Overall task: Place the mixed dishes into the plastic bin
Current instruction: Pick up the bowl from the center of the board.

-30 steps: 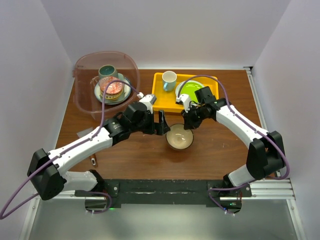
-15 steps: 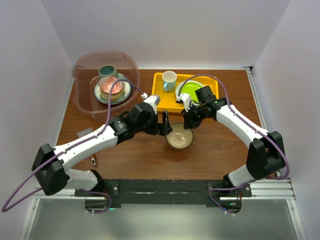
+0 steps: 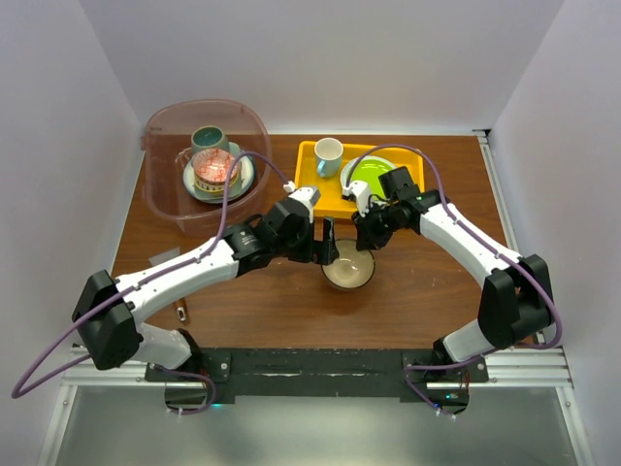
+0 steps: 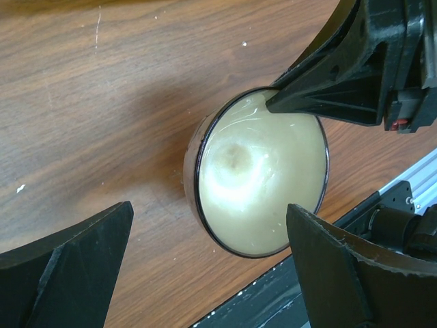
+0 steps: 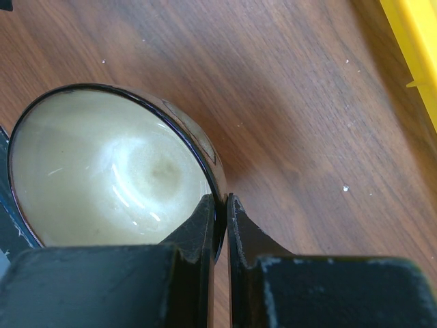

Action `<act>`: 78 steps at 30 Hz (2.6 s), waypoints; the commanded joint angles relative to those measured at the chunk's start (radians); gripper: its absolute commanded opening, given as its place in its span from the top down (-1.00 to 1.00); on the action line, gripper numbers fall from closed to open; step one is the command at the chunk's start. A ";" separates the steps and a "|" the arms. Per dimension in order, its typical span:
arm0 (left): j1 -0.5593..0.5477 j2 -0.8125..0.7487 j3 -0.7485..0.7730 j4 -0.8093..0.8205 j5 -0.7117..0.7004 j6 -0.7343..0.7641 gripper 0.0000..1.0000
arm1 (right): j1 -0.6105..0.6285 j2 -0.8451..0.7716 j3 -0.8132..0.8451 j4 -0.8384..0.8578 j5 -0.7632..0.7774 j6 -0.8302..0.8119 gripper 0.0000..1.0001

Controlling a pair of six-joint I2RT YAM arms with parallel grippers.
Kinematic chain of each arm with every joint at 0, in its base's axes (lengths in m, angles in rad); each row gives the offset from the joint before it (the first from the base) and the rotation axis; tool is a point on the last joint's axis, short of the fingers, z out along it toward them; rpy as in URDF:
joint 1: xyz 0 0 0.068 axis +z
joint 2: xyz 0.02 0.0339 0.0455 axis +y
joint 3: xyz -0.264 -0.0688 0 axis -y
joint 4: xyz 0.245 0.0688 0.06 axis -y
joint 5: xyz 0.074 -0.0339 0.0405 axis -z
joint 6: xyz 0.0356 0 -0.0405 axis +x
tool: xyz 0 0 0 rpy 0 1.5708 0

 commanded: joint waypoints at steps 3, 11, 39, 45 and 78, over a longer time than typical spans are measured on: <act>-0.018 0.013 0.061 -0.024 -0.046 0.018 -1.00 | -0.005 -0.048 0.052 0.039 -0.094 0.037 1.00; -0.031 0.033 0.073 -0.033 -0.055 0.016 -1.00 | -0.006 -0.051 0.051 0.041 -0.099 0.039 1.00; -0.069 0.214 0.202 -0.192 -0.148 0.004 -0.40 | -0.006 -0.043 0.054 0.053 -0.126 0.052 1.00; -0.104 0.295 0.294 -0.320 -0.256 0.021 0.67 | -0.006 -0.046 0.055 0.054 -0.132 0.052 1.00; -0.021 0.029 0.244 -0.317 -0.400 0.184 1.00 | -0.006 -0.115 0.114 -0.085 -0.370 -0.164 -0.78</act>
